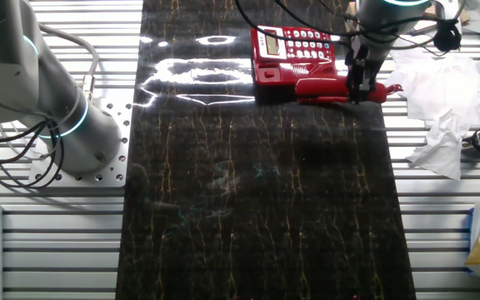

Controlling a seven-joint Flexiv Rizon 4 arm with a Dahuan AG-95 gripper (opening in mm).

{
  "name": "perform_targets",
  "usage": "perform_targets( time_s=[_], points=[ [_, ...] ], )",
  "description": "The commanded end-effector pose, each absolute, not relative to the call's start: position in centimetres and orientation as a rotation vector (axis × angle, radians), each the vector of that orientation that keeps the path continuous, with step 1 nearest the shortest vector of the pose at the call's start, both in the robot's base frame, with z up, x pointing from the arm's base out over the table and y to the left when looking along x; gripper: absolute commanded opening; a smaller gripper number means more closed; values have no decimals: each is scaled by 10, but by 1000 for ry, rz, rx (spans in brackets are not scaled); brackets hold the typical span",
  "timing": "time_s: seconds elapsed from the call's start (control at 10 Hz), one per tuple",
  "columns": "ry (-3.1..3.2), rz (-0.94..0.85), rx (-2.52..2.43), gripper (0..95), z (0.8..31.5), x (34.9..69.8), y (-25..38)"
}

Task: Place the handset of the telephone on the corresponding phone cradle

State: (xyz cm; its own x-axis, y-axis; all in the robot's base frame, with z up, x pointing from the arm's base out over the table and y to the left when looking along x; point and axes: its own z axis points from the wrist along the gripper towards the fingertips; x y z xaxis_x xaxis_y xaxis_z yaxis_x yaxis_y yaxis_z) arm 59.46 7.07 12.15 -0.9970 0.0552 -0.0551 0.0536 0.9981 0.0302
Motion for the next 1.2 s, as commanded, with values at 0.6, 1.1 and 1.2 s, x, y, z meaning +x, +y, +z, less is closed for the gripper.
perform_targets(
  time_s=[0.6,1.1,1.2],
  points=[
    [3076,39,-214,0,121,595,70],
    [3081,51,-395,0,121,595,70],
    [3081,51,-412,0,121,595,70]
  ],
)
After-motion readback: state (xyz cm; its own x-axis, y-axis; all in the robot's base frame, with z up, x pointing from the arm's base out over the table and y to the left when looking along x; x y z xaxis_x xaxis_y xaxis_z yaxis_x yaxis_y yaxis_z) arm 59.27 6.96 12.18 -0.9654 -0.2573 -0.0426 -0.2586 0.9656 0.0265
